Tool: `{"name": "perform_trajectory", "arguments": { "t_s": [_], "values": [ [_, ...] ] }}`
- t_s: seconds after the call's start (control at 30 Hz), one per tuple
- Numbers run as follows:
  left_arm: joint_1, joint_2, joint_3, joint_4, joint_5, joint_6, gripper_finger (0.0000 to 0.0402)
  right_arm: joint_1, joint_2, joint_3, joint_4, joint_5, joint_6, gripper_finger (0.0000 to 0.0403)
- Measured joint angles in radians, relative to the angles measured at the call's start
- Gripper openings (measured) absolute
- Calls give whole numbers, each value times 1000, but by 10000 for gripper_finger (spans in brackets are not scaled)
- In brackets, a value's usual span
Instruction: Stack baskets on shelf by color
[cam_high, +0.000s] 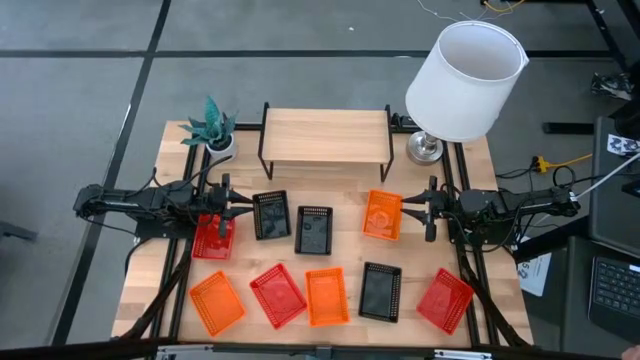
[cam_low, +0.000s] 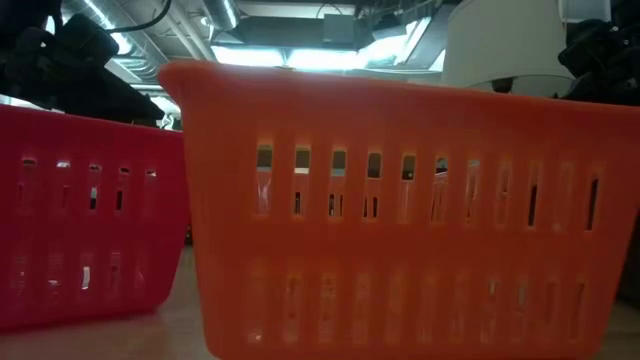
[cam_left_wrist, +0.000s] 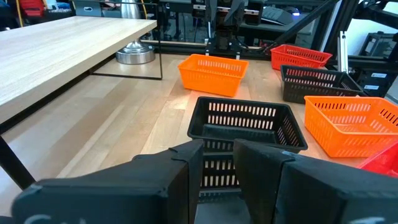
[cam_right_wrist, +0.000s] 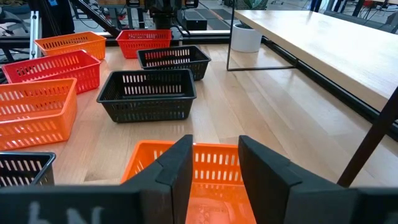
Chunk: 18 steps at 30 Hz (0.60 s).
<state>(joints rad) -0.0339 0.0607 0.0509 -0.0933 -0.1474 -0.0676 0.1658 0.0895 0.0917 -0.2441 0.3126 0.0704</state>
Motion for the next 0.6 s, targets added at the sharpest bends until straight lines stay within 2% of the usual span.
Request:
{"name": "perform_trajectory", "arguments": {
  "t_s": [0.47, 0.6],
  "values": [
    [0, 0, 0, 0, 0, -3, 82, 0, 0, 0, 0, 0, 0, 131],
    [0, 0, 0, 0, 0, -72, 82, 0, 0, 0, 0, 0, 0, 131]
  ]
}}
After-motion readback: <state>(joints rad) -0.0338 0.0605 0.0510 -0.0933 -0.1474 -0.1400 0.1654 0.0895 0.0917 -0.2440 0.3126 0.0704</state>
